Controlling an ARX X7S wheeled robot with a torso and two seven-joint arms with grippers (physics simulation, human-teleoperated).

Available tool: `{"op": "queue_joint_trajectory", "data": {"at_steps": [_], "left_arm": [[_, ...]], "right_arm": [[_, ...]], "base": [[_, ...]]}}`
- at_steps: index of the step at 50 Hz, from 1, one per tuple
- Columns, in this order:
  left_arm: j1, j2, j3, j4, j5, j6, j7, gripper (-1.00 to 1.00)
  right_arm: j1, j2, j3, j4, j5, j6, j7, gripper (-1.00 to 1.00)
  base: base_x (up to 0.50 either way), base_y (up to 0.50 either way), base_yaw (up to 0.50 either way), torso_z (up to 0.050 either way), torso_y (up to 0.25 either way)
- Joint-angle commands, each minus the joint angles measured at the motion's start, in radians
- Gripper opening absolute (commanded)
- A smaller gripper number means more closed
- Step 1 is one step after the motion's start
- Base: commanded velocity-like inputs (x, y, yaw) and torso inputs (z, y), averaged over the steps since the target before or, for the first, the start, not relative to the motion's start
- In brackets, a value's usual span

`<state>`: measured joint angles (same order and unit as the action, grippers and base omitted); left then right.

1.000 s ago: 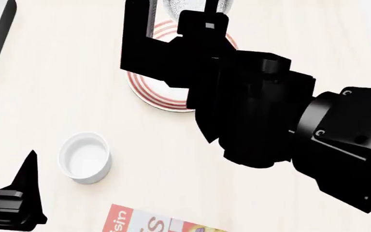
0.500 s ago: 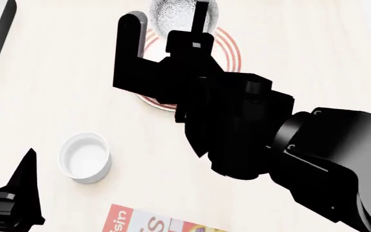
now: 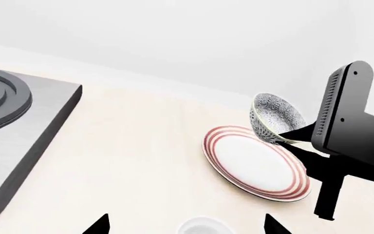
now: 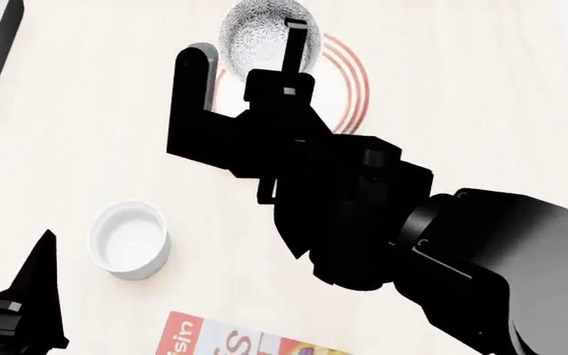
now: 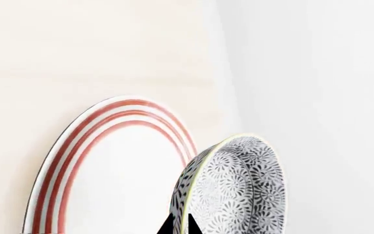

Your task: Pick the akita bowl on the cookies box and place it on the plate.

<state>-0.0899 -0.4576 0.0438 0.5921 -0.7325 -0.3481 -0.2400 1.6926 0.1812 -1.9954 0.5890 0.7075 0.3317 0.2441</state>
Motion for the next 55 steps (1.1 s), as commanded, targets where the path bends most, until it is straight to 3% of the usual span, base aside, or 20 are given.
{"op": "queue_joint_trajectory", "data": {"at_steps": [1,9,55], "left_arm": [[0.009,-0.004,0.005,0.004,0.021,0.019,0.007,1.0],[0.011,-0.003,0.016,0.012,0.052,0.03,0.0,1.0],[-0.011,-0.009,0.014,-0.004,0.005,-0.021,-0.052,1.0]], "right_arm": [[-0.015,-0.007,0.009,0.029,-0.035,-0.009,0.001,-1.0],[-0.012,-0.003,0.012,0.024,-0.036,-0.001,-0.001,-1.0],[-0.006,0.006,0.038,0.019,-0.051,0.008,-0.018,-1.0]], "base": [[0.0,0.0,0.0,0.002,-0.25],[0.0,0.0,0.0,0.002,-0.25],[0.0,0.0,0.0,0.0,0.0]]}}
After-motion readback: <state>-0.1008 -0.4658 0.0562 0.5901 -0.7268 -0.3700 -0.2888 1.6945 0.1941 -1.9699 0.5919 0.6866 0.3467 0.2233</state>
